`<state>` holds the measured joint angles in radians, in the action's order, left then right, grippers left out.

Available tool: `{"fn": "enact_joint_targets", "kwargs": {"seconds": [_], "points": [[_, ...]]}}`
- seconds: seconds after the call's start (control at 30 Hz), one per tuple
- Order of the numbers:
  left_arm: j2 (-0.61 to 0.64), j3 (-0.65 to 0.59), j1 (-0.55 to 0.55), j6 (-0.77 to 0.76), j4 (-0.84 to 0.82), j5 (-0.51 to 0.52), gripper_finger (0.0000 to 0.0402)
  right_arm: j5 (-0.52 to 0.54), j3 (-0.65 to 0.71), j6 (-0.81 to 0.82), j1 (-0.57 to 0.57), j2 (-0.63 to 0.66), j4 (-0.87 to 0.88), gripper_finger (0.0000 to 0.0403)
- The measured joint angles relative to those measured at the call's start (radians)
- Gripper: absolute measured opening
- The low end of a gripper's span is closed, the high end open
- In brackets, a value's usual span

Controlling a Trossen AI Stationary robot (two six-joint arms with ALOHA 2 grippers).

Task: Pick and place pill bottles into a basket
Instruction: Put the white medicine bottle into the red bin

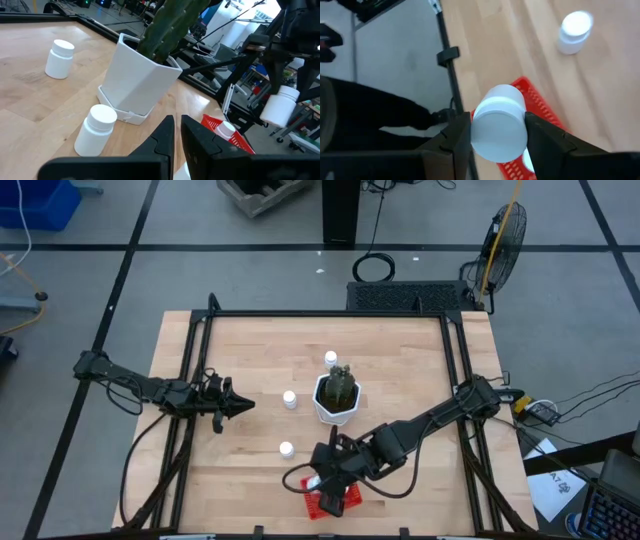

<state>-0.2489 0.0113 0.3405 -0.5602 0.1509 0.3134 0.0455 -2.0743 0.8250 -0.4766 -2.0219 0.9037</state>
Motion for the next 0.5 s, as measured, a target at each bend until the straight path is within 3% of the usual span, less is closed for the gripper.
{"fn": "enact_joint_targets", "kwargs": {"seconds": [0.5], "points": [[0.0, 0.0, 0.0, 0.0, -0.008, 0.001, 0.0037, -0.155, 0.002, -0.019, 0.032, -0.123, 0.045, 0.0147]]}}
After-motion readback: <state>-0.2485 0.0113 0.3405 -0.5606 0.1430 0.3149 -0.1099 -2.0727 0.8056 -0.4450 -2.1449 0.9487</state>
